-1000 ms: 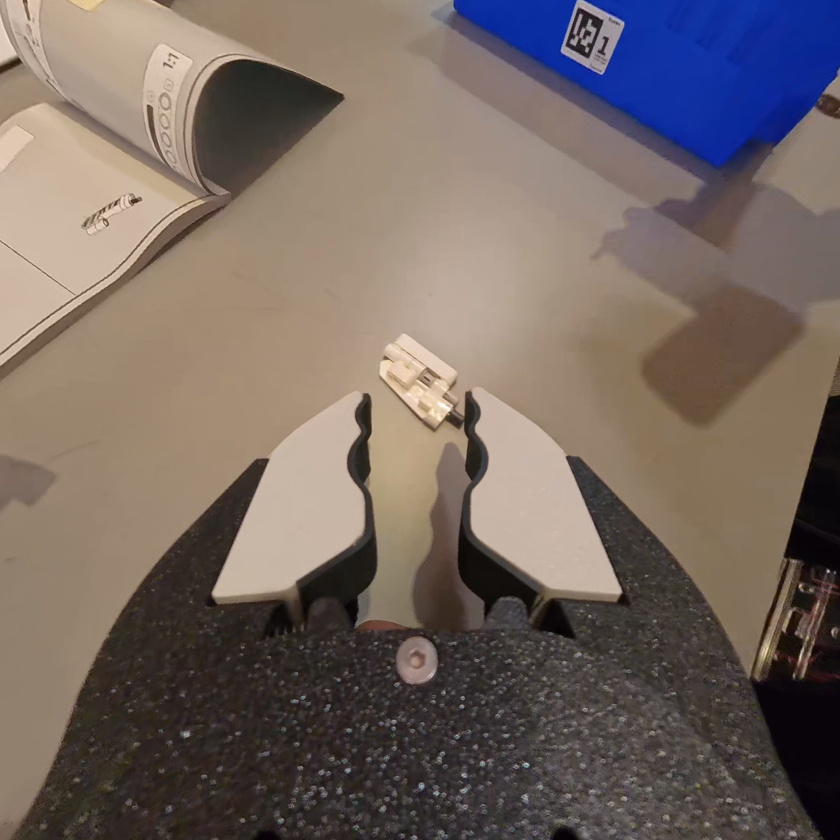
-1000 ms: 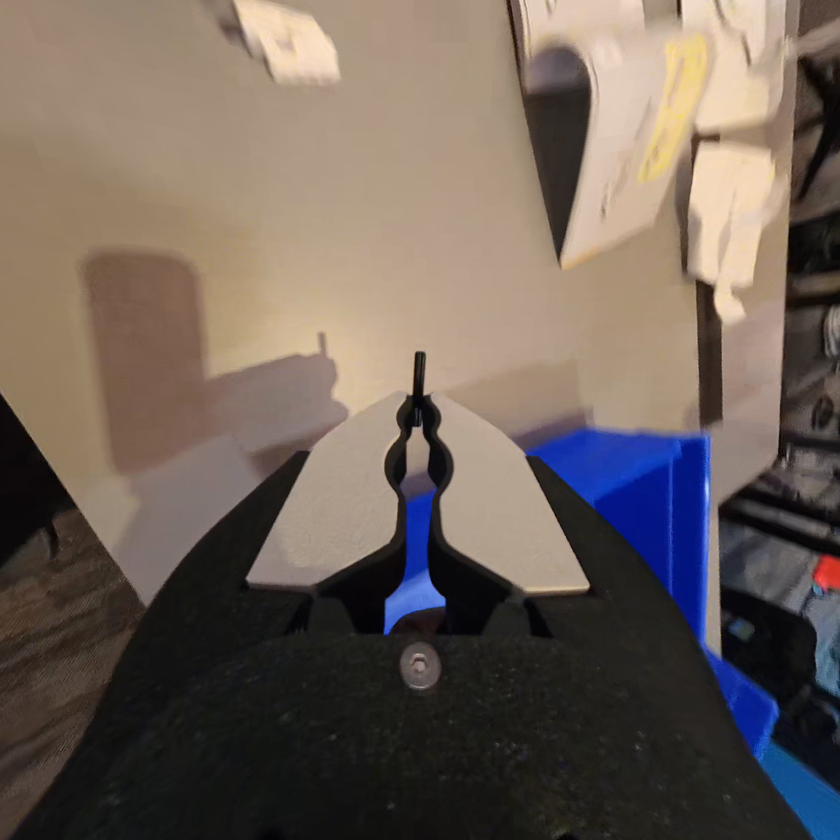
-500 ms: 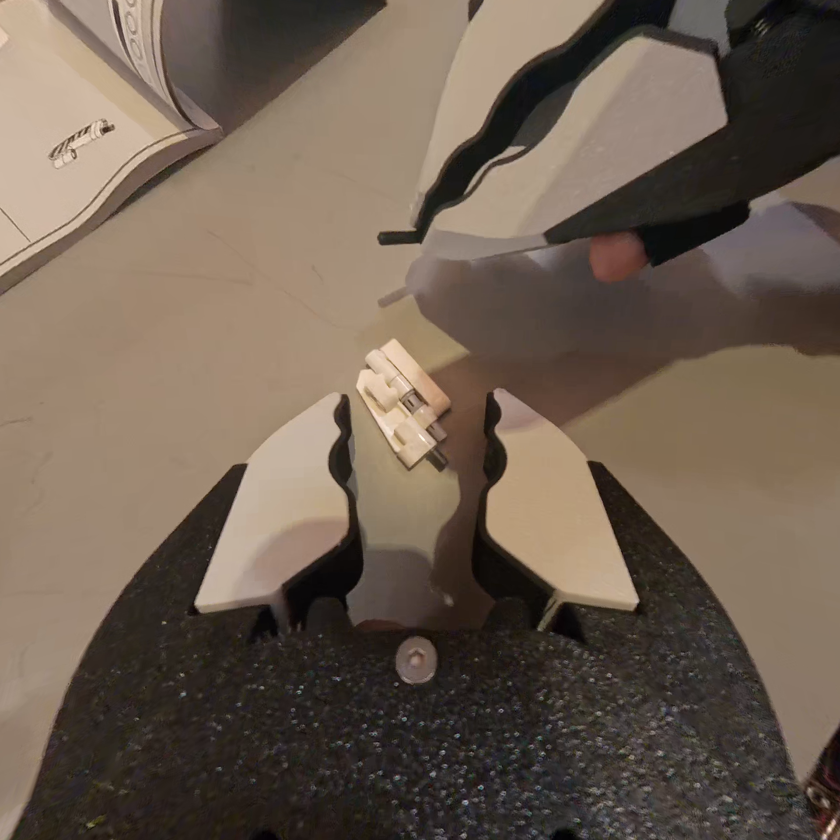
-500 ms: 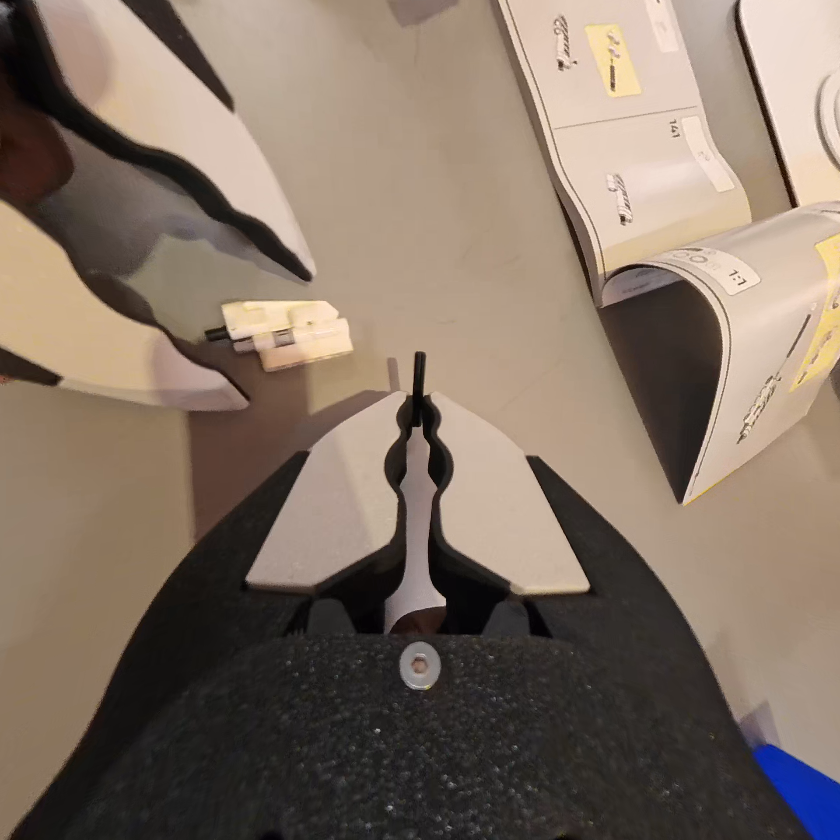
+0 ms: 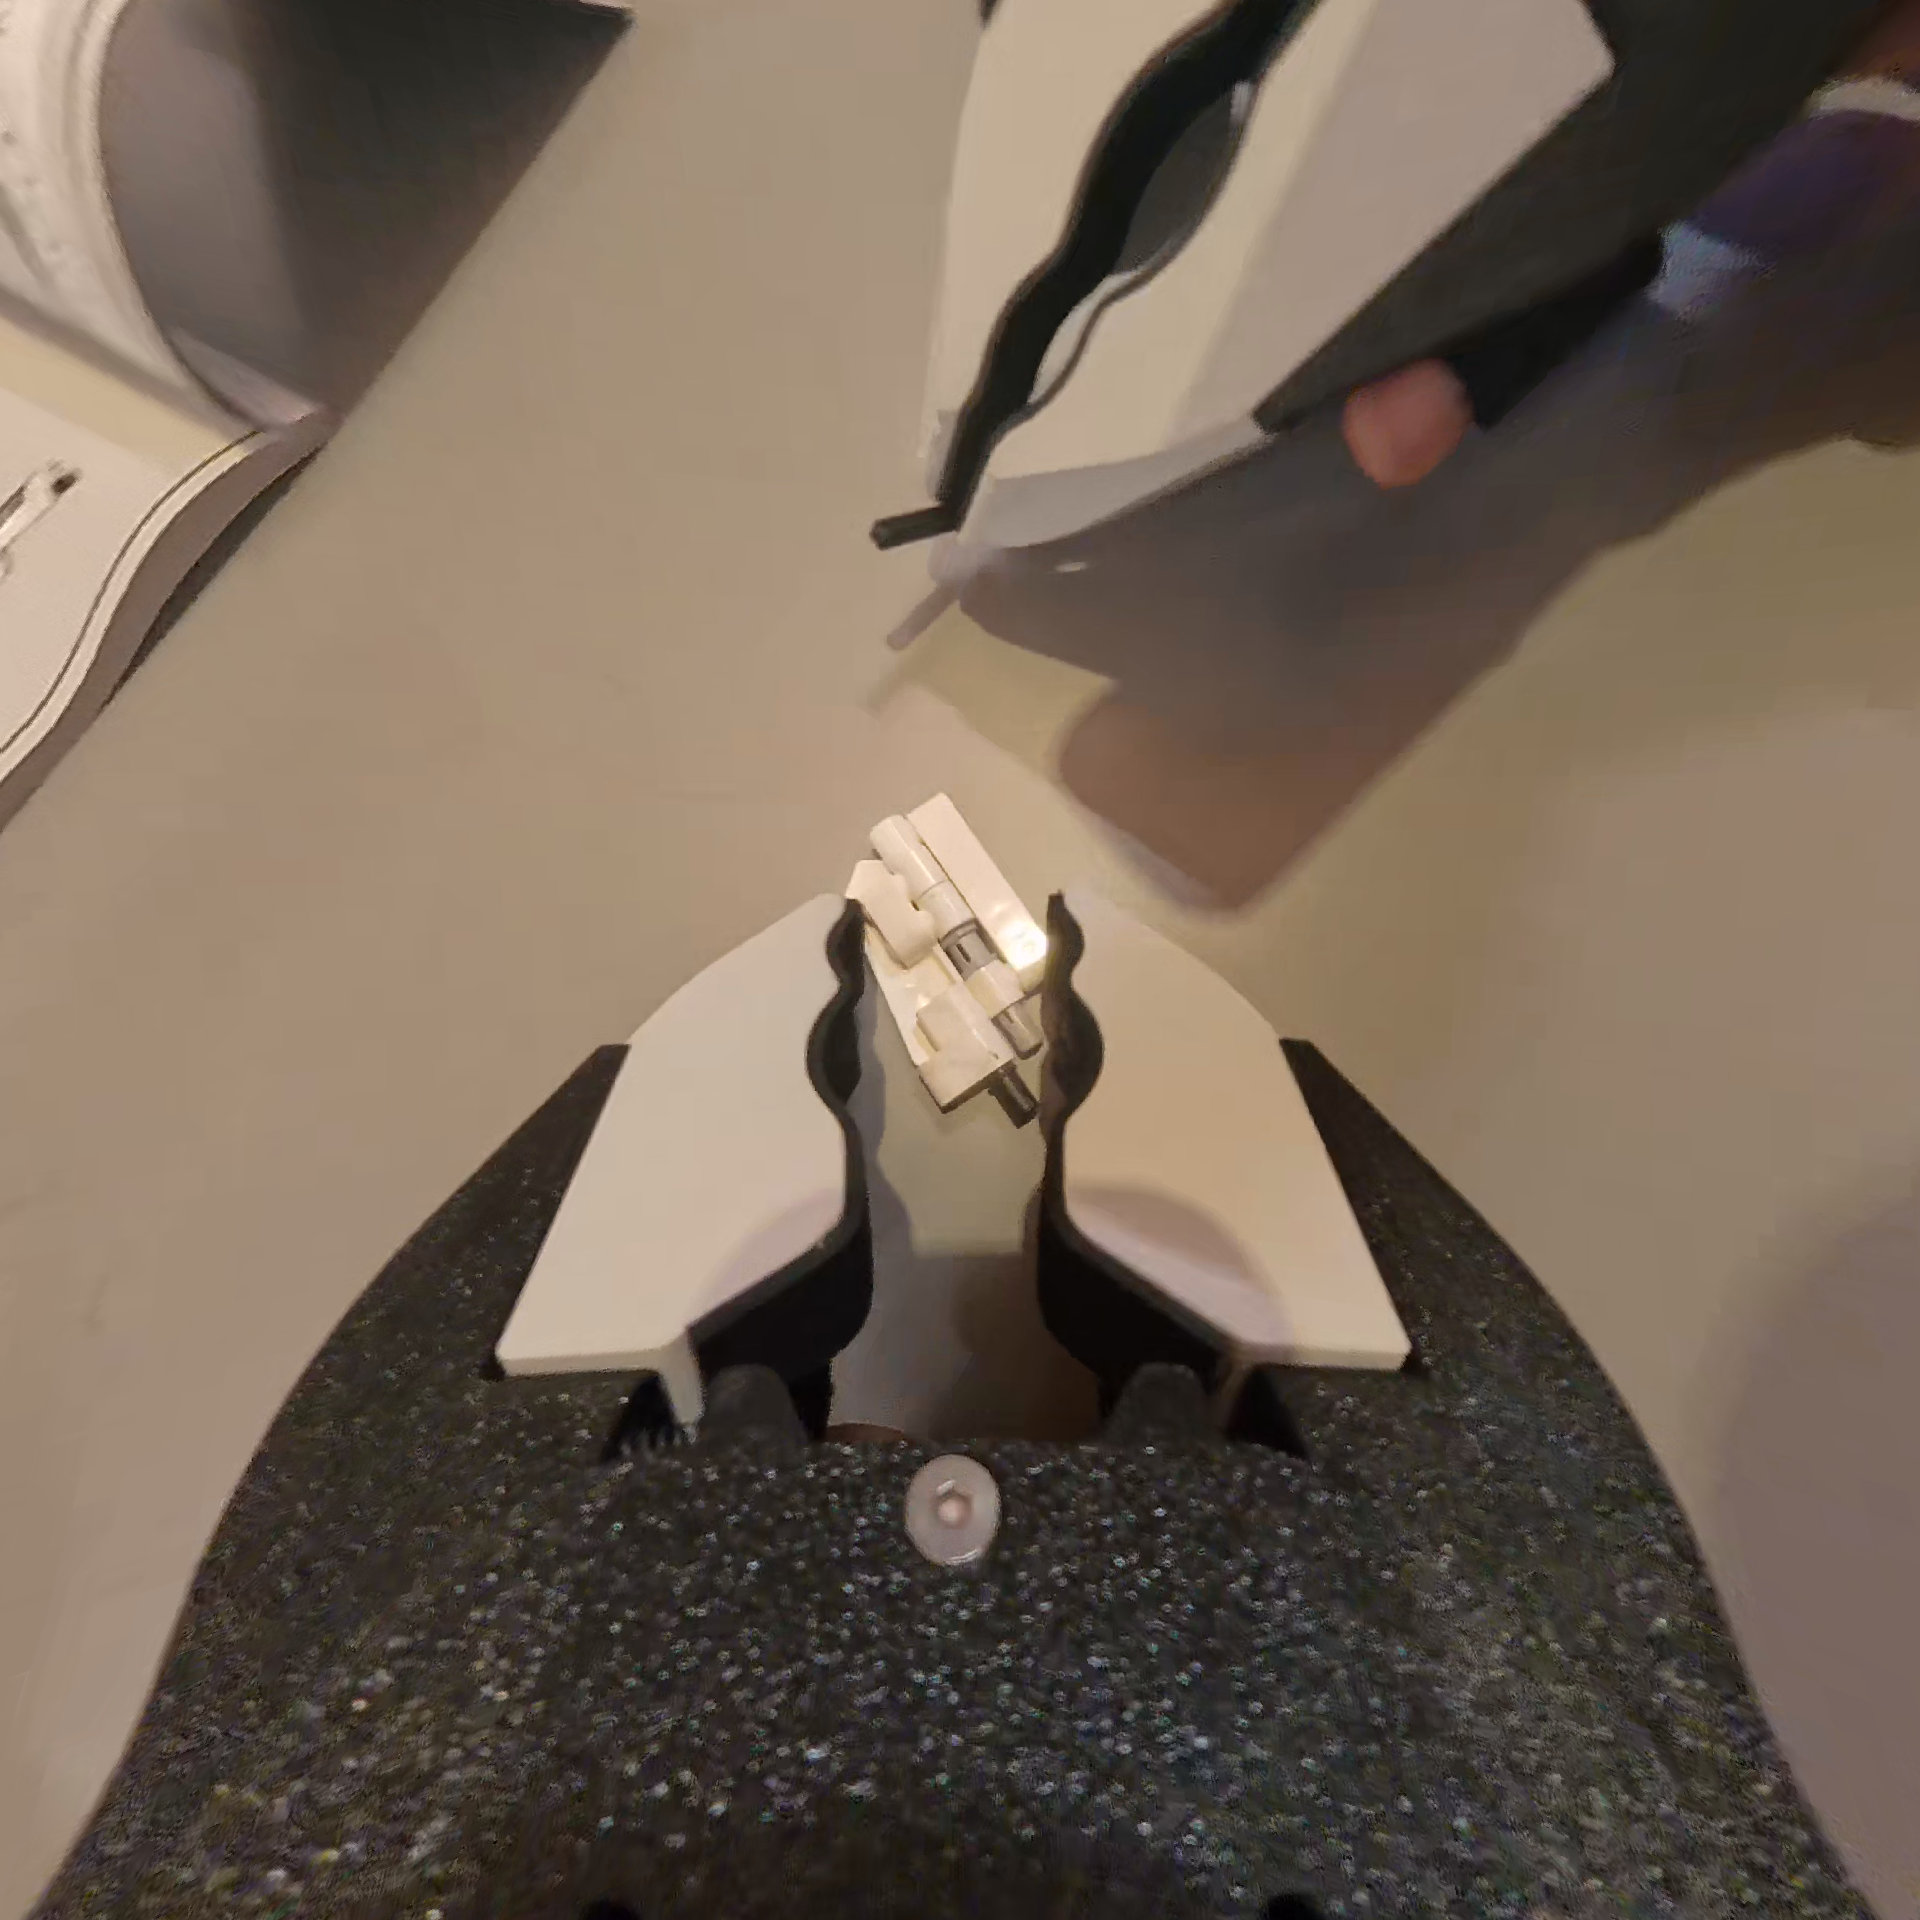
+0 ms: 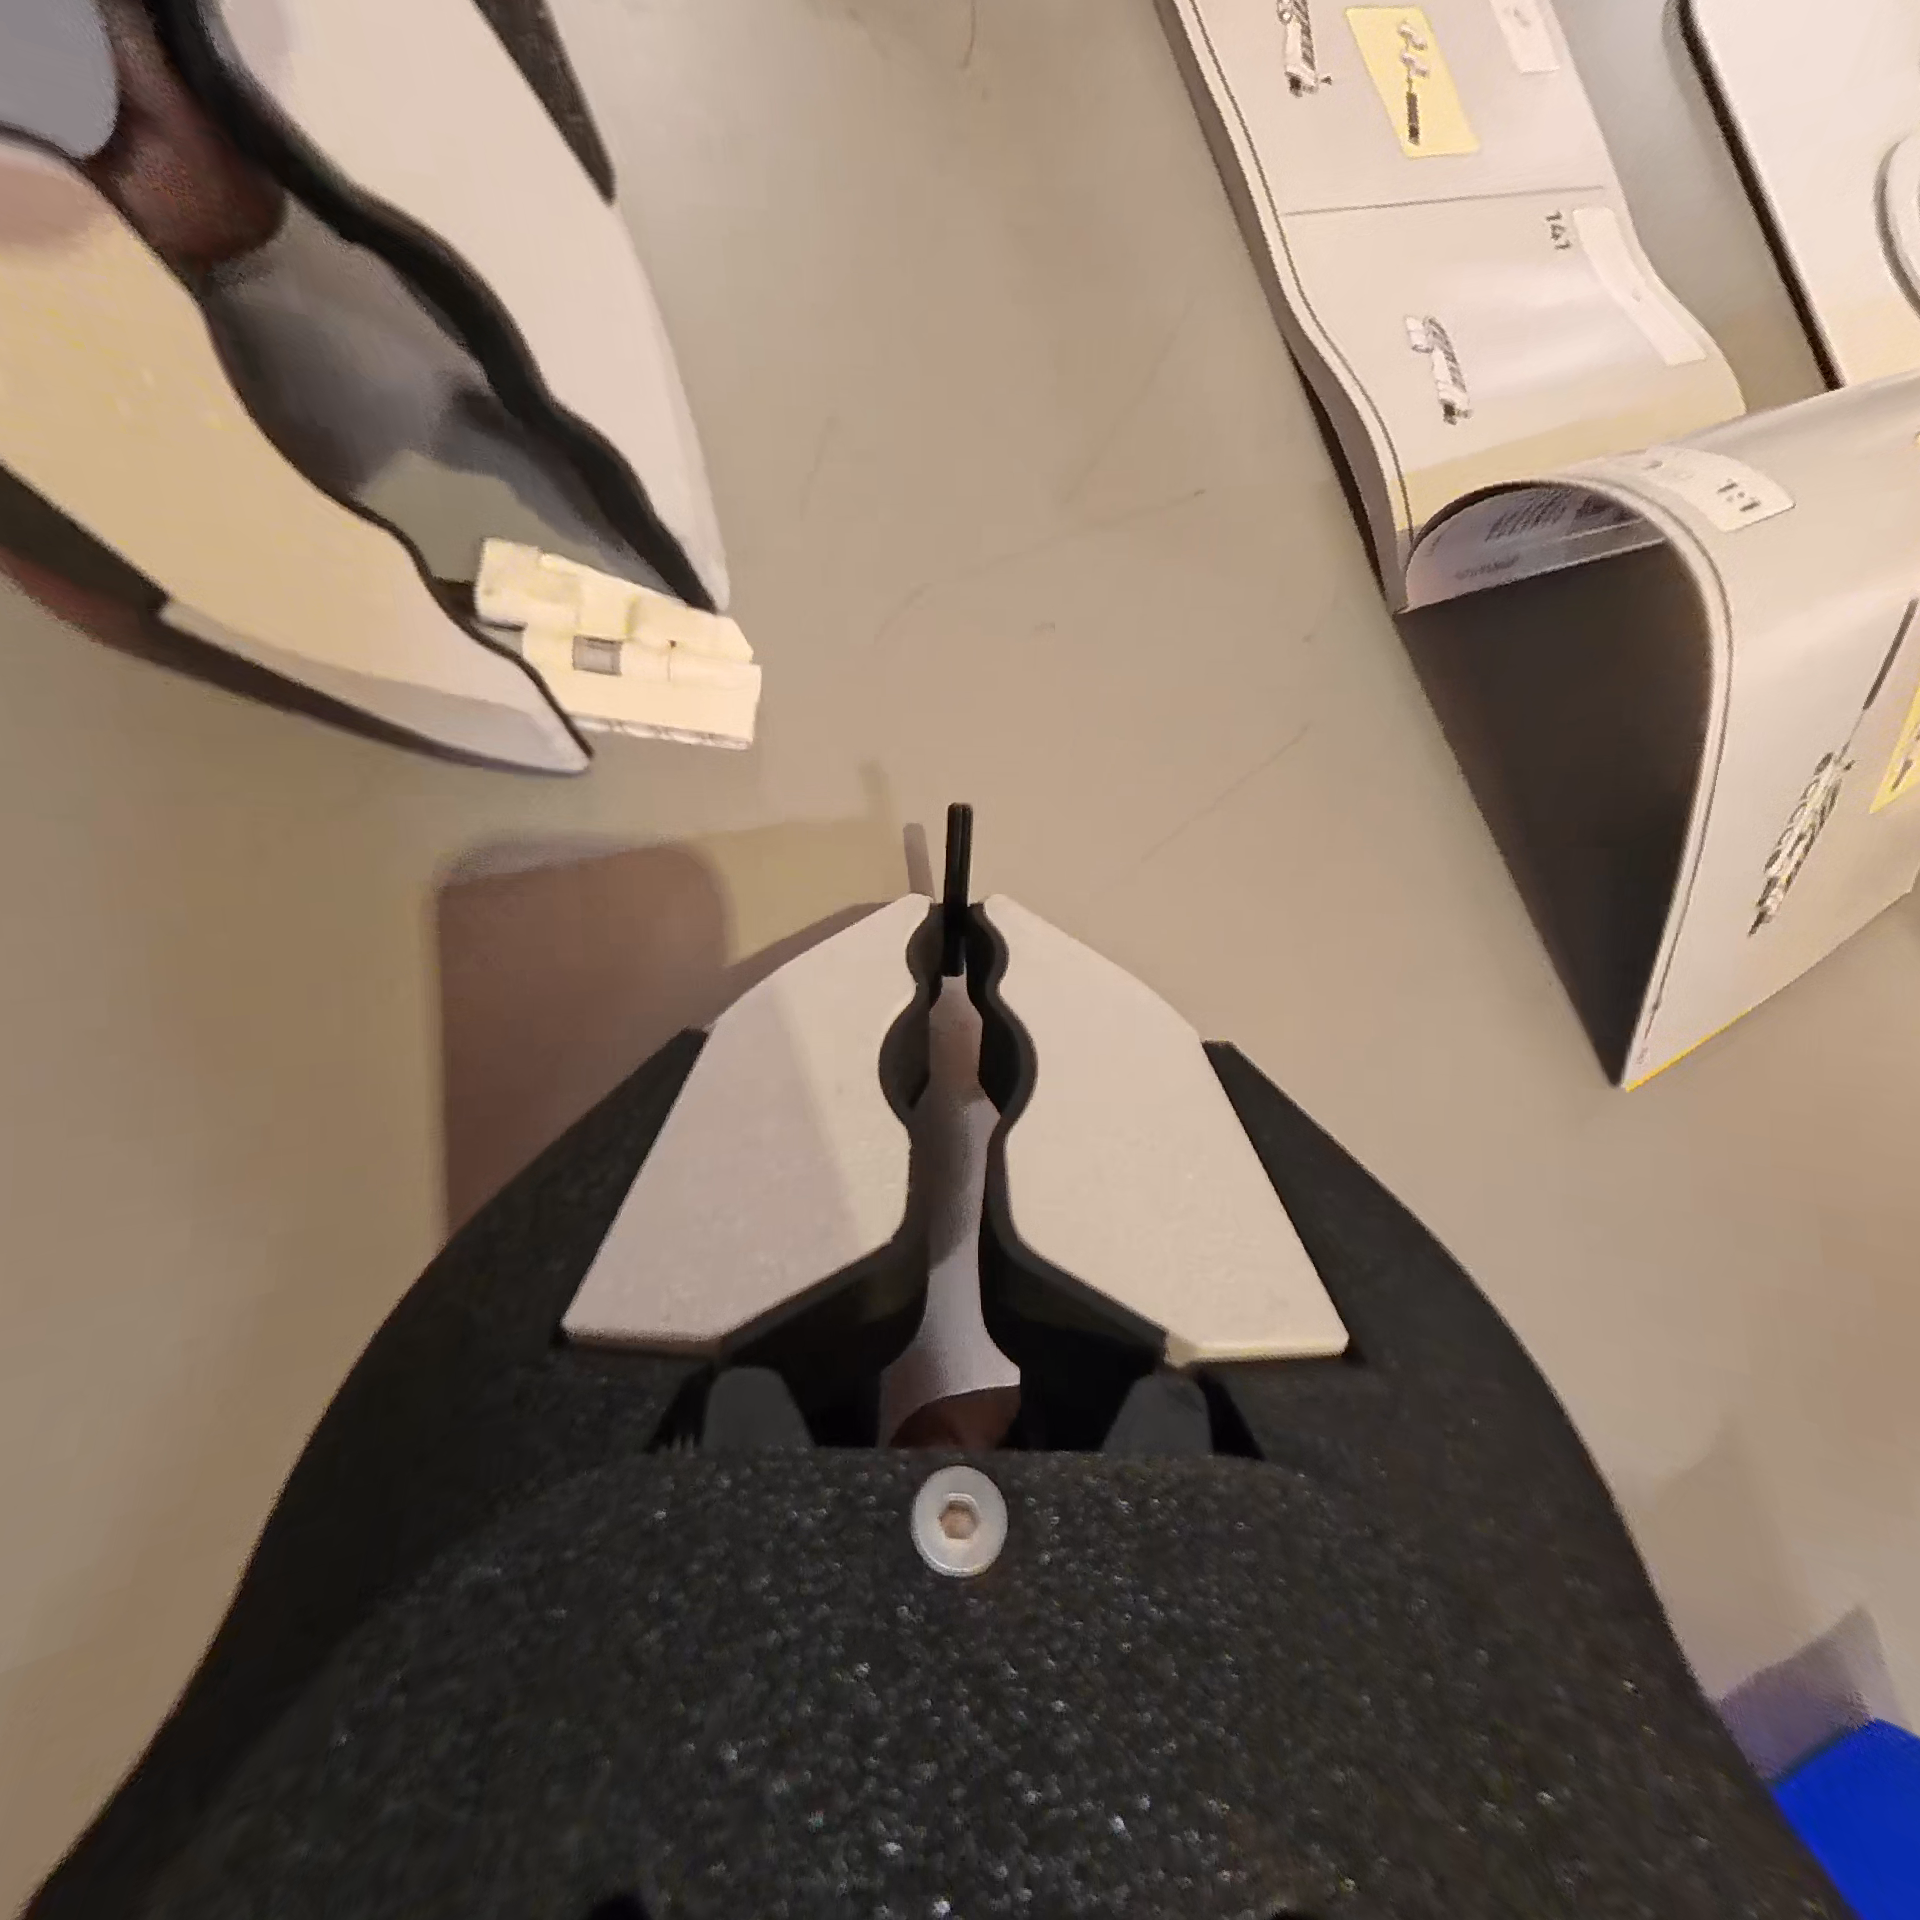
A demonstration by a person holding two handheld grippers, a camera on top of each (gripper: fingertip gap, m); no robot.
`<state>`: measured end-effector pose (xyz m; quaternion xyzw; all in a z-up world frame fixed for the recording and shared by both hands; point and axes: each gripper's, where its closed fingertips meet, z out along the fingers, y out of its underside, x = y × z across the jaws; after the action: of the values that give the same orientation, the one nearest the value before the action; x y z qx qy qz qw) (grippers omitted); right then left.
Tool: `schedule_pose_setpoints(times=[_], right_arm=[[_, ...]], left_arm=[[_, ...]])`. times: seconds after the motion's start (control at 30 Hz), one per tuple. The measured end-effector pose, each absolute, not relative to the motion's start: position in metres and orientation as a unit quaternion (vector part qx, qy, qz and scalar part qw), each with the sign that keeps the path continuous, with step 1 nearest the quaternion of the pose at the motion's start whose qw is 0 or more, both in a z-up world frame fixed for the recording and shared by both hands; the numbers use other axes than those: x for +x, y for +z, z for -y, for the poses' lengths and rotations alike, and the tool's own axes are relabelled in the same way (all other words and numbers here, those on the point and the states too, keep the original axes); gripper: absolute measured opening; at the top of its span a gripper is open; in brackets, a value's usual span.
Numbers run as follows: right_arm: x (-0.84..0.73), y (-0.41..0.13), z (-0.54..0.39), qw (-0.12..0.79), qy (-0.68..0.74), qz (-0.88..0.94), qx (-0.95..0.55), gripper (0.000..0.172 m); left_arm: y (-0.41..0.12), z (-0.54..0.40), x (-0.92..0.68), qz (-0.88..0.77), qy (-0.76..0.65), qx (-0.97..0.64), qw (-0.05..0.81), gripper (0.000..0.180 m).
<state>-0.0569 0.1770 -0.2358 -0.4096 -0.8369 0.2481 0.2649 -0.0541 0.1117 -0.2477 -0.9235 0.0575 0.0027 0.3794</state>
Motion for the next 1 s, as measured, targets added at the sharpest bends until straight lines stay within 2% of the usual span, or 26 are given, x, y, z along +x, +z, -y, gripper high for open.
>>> schedule_pose_setpoints(times=[0.4,0.73,1.0], right_arm=[[-0.017,-0.246,-0.130,0.181,0.286,0.903,-0.265,0.003],[-0.006,-0.248,-0.115,0.124,0.278,0.926,-0.225,0.004],[-0.010,-0.249,-0.109,0.113,0.271,0.929,-0.224,0.004]], left_arm=[[-0.246,-0.090,-0.020,-0.346,-0.087,-0.857,0.371,0.029],[-0.242,-0.086,-0.017,-0.379,-0.111,-0.830,0.395,0.026],[-0.242,-0.086,-0.016,-0.375,-0.113,-0.834,0.388,0.029]])
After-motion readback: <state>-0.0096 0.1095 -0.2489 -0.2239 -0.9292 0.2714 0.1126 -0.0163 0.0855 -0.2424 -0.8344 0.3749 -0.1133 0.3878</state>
